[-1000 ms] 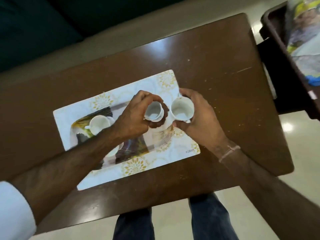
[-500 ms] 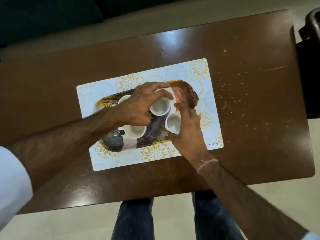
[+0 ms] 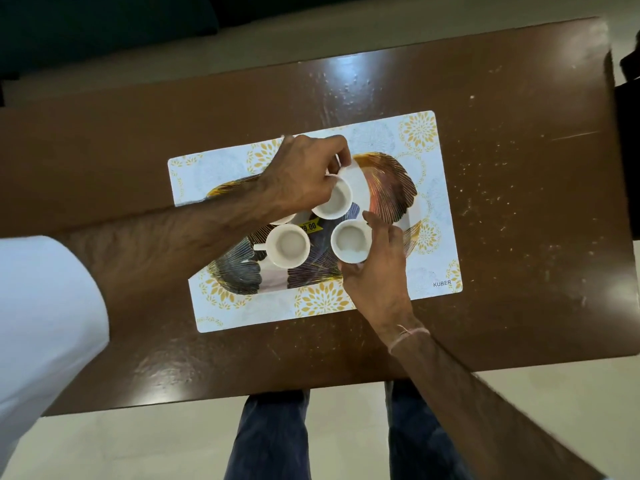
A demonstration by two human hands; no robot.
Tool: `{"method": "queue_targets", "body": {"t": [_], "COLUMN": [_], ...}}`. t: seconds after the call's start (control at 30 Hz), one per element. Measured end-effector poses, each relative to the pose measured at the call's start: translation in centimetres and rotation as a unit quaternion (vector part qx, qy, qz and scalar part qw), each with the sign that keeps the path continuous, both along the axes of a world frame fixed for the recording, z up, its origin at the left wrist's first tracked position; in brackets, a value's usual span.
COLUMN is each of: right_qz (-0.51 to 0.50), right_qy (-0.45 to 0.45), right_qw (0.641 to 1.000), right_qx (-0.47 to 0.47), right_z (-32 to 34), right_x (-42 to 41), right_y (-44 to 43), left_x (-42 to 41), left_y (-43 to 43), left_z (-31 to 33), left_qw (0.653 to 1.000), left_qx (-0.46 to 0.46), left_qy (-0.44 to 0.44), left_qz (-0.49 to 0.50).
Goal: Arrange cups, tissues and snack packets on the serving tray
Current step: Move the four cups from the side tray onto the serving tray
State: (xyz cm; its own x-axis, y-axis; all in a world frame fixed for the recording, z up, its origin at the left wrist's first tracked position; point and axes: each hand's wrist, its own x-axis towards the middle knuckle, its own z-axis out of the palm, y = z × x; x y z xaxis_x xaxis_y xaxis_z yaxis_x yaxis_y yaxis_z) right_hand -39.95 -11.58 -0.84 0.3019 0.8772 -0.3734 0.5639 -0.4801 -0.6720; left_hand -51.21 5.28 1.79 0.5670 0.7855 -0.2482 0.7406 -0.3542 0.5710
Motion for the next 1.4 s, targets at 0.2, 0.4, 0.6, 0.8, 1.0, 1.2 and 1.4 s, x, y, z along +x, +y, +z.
{"method": "queue_targets", "body": {"t": [0.2, 0.4, 0.6, 0.8, 1.0, 1.2, 1.4], "right_qz": [-0.017, 0.031, 0.102, 0.15, 0.142, 0.14, 0.16], "right_qy": [0.039, 0.085, -0.024, 0.016, 0.009, 0.0, -0.126], "right_qw": [0.999, 0.996, 0.994, 0.988, 0.989, 0.99, 0.978], "right_qx": [0.012, -0.017, 0.017, 0.017, 0.025, 0.035, 0.042], "right_z": [0.6, 1.3, 1.7, 0.4, 0.0, 0.1, 1.2], "right_x": [-0.9, -1.3, 1.0, 1.5, 1.3, 1.1, 1.1], "right_y": [-0.2, -0.8, -1.2, -0.1, 0.1, 0.2, 1.1], "left_x": [-0.2, -2.5, -8.5, -9.8, -9.1, -8.7, -8.4], "left_y": [0.3, -0.8, -5.0, -8.2, -9.2, -9.6, -9.5], "left_z": [0.3, 0.9, 0.9, -0.6, -1.1, -1.2, -1.3], "left_qw": [0.995, 0.995, 0.992, 0.995, 0.992, 0.991, 0.992], "left_qx": [-0.061, -0.082, 0.057, 0.038, 0.035, 0.03, 0.047], "left_qy": [-0.041, -0.06, -0.002, 0.045, 0.032, 0.036, 0.056], "left_qz": [-0.07, -0.021, 0.112, 0.081, 0.121, 0.126, 0.105]}}
